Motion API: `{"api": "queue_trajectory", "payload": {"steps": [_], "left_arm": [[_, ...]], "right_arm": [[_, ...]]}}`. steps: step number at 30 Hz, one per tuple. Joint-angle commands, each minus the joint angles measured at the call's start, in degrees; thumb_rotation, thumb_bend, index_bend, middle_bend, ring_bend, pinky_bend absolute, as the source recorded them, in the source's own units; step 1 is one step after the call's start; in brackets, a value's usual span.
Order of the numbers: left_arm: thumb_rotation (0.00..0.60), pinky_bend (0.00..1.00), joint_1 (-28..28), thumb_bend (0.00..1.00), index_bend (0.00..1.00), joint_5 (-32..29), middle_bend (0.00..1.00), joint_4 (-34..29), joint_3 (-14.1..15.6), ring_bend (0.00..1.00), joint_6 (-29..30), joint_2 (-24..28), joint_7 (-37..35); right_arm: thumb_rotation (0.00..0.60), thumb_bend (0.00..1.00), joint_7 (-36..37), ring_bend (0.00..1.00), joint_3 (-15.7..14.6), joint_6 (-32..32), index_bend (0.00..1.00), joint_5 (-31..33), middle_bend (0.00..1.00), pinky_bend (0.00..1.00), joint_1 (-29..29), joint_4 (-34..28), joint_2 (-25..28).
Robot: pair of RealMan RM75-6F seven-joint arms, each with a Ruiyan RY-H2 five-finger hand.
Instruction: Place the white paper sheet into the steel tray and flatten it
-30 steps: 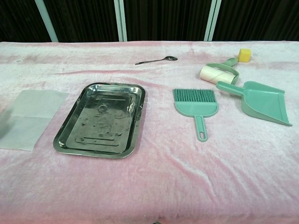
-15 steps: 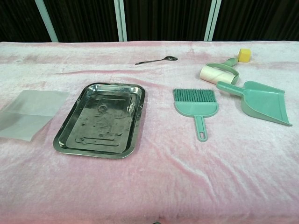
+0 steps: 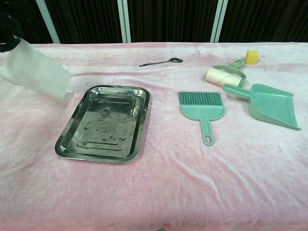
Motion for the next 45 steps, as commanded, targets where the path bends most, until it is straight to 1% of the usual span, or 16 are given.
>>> {"api": "queue_trajectory", "payload": {"steps": [1,6,10,14,19,22,28,32,34,36,40,45], "left_arm": [[0.600,0.00,-2.5,0.46,0.60,-2.2,0.12,-2.3,-2.5,0.00,-1.5,1.0,3.0],[0.600,0.00,-6.1,0.46,0.61,-5.4,0.12,-2.9,-5.3,0.00,-3.6,0.4,6.0],[0.600,0.00,-9.0,0.46,0.61,-6.4,0.12,-2.5,-6.9,0.00,-4.0,-1.1,6.3],[0.600,0.00,-11.2,0.46,0.62,-5.4,0.13,-1.6,-7.9,0.00,-2.2,-2.6,6.2],[0.600,0.00,-12.1,0.46,0.62,-5.4,0.13,-1.8,-8.4,0.00,-1.2,-3.4,5.3],[0.600,0.00,-11.3,0.46,0.62,-2.6,0.14,-1.0,-5.2,0.00,0.4,-4.0,4.8],[0.600,0.00,-9.3,0.46,0.62,-1.9,0.14,-0.2,-1.3,0.00,0.7,-4.7,3.5],[0.600,0.00,-7.1,0.46,0.62,-2.0,0.14,-2.2,1.3,0.00,1.2,-4.4,3.8],[0.600,0.00,-5.3,0.46,0.62,-1.7,0.13,-3.9,3.6,0.00,1.4,-3.7,4.0],[0.600,0.00,-4.3,0.46,0.62,-1.4,0.13,-5.1,4.9,0.00,1.5,-3.1,3.9],[0.600,0.00,-2.2,0.46,0.62,-0.4,0.13,-6.8,7.5,0.00,1.8,-2.6,1.6],[0.600,0.00,0.6,0.46,0.62,1.6,0.13,-8.1,10.6,0.00,3.5,-2.2,-1.6]], "right_arm": [[0.600,0.26,-0.1,0.10,0.0,0.0,0.06,0.0,0.02,0.15,0.0,0.0,0.0],[0.600,0.26,-0.2,0.10,0.0,-0.1,0.06,0.3,0.02,0.15,0.0,-0.1,0.0],[0.600,0.26,-0.3,0.10,0.1,-0.1,0.06,0.6,0.02,0.15,0.1,-0.2,0.0],[0.600,0.26,-0.5,0.10,0.1,-0.2,0.06,1.0,0.02,0.15,0.1,-0.3,0.0],[0.600,0.26,-0.6,0.10,0.1,-0.3,0.06,1.1,0.02,0.15,0.1,-0.4,0.0],[0.600,0.26,-0.5,0.10,0.2,-0.3,0.06,1.3,0.02,0.15,0.1,-0.4,0.1],[0.600,0.26,-0.4,0.10,0.2,-0.3,0.06,1.4,0.02,0.15,0.1,-0.5,0.2],[0.600,0.26,-0.4,0.10,0.2,-0.3,0.06,1.5,0.02,0.15,0.1,-0.6,0.2],[0.600,0.26,-0.4,0.10,0.2,-0.3,0.06,1.6,0.02,0.15,0.1,-0.6,0.2],[0.600,0.26,-0.5,0.10,0.2,-0.4,0.06,1.6,0.02,0.15,0.1,-0.6,0.2],[0.600,0.26,-0.4,0.10,0.2,-0.4,0.06,1.7,0.02,0.15,0.1,-0.7,0.2],[0.600,0.26,-0.2,0.10,0.2,-0.5,0.06,1.7,0.02,0.15,0.1,-0.7,0.3]]}}
